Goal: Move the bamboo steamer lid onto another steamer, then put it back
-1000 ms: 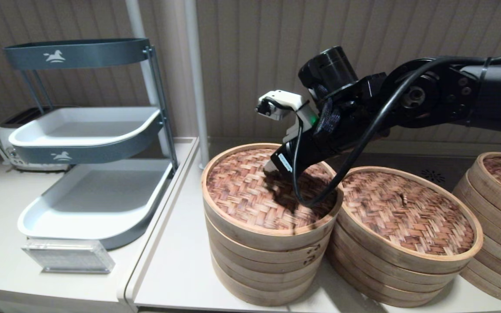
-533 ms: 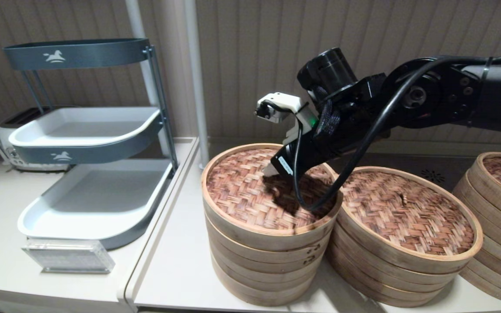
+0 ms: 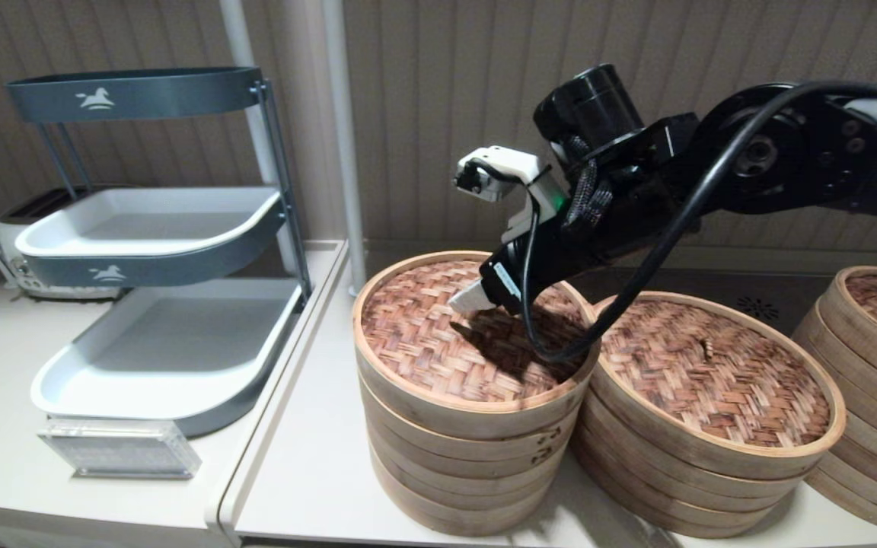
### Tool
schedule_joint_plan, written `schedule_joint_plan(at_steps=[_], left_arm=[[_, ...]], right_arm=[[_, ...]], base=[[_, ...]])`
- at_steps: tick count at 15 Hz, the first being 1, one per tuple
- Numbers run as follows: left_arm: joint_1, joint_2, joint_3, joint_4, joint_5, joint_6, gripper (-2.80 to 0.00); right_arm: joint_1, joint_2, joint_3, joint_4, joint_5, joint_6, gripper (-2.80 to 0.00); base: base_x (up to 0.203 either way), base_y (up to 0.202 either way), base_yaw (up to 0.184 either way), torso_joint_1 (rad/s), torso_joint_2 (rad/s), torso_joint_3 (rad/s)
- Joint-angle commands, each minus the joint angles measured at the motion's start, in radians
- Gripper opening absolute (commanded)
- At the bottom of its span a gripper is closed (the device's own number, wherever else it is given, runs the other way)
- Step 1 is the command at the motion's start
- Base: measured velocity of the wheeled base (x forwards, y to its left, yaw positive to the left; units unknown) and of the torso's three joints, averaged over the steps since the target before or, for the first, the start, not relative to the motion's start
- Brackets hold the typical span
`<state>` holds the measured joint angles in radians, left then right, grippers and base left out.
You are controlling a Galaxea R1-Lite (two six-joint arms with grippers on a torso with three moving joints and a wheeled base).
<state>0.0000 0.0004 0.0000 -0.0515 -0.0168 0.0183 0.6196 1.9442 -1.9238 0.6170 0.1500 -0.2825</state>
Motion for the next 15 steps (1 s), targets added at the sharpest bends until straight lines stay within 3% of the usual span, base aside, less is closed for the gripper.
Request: schedule_joint_plan(at_steps=[1, 7, 8, 15], left_arm=[[0.0, 0.0, 0.028, -0.001, 0.0, -0.001, -2.8], [0.0, 0.0, 0.028, -0.001, 0.0, 0.0, -2.8], [0.0, 0.0, 0.028, -0.001, 0.0, 0.0, -2.8], [0.0, 0.0, 0.028, -0.001, 0.0, -0.001, -2.8]], right_arm=[[-0.006, -0.067, 0.009, 0.004, 0.001, 0.002, 0.0], [-0.094, -0.327, 0.164, -0.001, -0.001, 0.02, 0.0], [-0.119, -0.382, 0.207, -0.002, -0.001, 0.021, -2.8], [-0.304, -0.738, 0.5, -0.002, -0.003, 0.027, -2.8]], base=[[0.0, 0.0, 0.0, 0.0, 0.0, 0.0], [0.0, 0.0, 0.0, 0.0, 0.0, 0.0], [0.0, 0.0, 0.0, 0.0, 0.0, 0.0], [0.0, 0.0, 0.0, 0.0, 0.0, 0.0]])
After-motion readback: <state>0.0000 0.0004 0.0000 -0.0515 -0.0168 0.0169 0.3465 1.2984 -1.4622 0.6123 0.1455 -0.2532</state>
